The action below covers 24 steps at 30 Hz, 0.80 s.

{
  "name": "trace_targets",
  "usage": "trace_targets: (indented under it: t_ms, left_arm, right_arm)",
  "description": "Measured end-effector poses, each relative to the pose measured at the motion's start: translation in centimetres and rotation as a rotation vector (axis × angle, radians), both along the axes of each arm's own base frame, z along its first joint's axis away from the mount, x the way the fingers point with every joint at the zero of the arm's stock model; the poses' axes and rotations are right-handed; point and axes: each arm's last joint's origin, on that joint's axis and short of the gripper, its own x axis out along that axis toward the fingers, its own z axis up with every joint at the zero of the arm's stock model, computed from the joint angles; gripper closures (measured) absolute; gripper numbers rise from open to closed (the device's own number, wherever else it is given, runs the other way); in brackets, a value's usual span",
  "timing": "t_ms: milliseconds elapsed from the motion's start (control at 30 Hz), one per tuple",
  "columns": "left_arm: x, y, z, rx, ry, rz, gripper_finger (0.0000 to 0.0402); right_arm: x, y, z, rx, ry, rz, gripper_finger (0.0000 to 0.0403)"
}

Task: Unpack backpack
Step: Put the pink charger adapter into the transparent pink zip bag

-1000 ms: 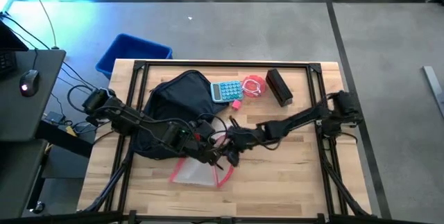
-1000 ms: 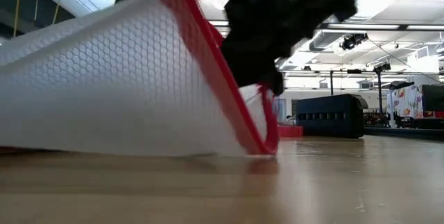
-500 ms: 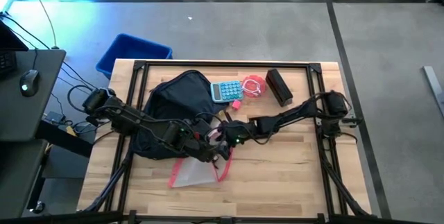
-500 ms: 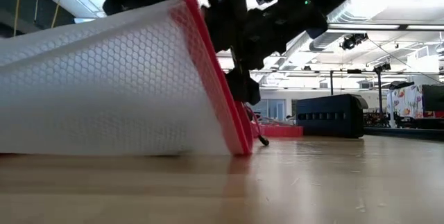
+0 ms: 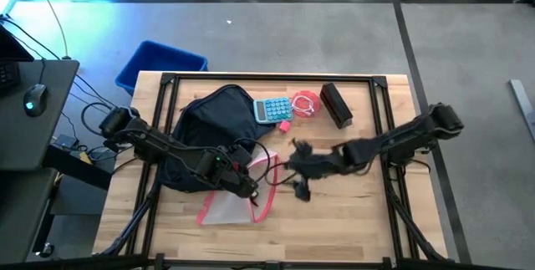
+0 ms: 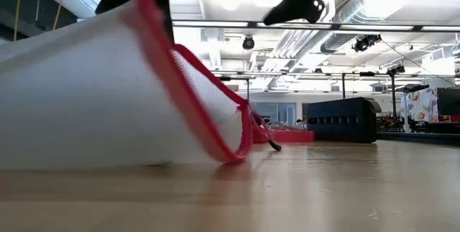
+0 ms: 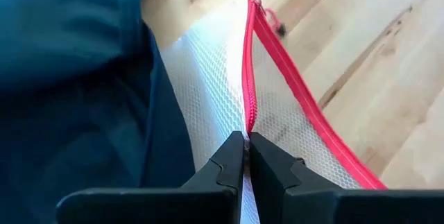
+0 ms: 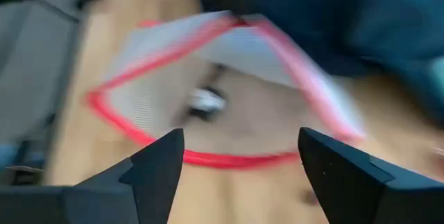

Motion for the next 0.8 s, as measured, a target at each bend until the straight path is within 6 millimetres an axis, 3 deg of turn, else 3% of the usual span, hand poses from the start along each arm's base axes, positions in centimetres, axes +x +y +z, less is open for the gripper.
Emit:
trace_targets:
  t_ms: [100,233,400,600,800]
  left_arm:
    - [-0.3,-0.3,-0.6,-0.021,0.02,-0.012,0.0402]
    - [-0.4,-0.6,-0.7,-0.025,0.028,-0.023,0.0402]
    - [-0.5,-0.6,-0.6,-0.018,0.034,-0.046,0.0402]
    - [-0.5,-0.6,-0.6,-0.016,0.038,-0.058,0.0402]
    - [-0.4,-0.4,-0.6,-0.002,0.048,-0.081,0.0402]
  right_arm:
    - [0.0,-3.7,-0.3,-0.056,0.083,-0.073,0.015]
    - [1.2,-9.2,-2.4,-0.11,0.185,-0.134,0.0155]
    - [2.8,-14.8,-4.9,-0.185,0.211,0.14,0.0155]
    - [4.3,-18.3,-6.9,-0.36,0.296,0.422,0.0155]
    - [5.8,-19.7,-9.1,-0.41,0.445,0.625,0.0155]
